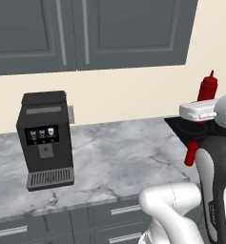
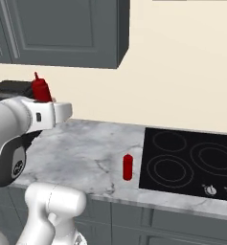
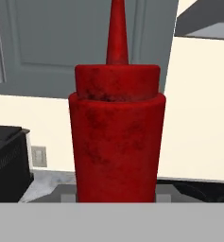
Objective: Take 2 condiments from the cabinet and move them on the counter near the stove.Make sure the condiments are lined up with each other, next to each other.
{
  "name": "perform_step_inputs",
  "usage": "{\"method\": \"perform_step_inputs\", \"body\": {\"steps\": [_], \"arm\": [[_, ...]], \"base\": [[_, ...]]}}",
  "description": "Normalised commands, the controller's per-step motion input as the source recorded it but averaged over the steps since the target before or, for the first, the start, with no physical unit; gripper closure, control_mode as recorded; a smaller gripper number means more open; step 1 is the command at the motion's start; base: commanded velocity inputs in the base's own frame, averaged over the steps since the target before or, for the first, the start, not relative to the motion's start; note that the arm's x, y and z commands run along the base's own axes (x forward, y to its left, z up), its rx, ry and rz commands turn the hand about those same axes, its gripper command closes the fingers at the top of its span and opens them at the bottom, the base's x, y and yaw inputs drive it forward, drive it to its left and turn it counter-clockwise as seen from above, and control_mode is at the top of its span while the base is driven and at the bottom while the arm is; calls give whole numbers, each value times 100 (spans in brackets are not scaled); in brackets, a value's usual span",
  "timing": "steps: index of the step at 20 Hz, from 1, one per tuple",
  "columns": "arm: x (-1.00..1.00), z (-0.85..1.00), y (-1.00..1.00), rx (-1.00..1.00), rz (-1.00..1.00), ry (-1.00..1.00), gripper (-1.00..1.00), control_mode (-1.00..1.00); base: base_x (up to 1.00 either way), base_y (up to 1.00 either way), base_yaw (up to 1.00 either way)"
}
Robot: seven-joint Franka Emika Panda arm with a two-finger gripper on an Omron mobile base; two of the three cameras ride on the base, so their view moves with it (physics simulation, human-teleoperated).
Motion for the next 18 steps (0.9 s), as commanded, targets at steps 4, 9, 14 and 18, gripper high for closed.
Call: {"method": "perform_step_inputs", "body": {"steps": [4, 9, 14, 18], "arm": [[4, -43, -34, -3, 1, 4, 100, -100], [9, -46, -89, 0, 24, 16, 100, -100], [10, -56, -81, 0, 26, 3, 100, -100], [7, -50, -73, -2, 28, 0, 100, -100]], "base": [[0, 0, 0], [0, 0, 0], [0, 0, 0], [0, 0, 0]]}}
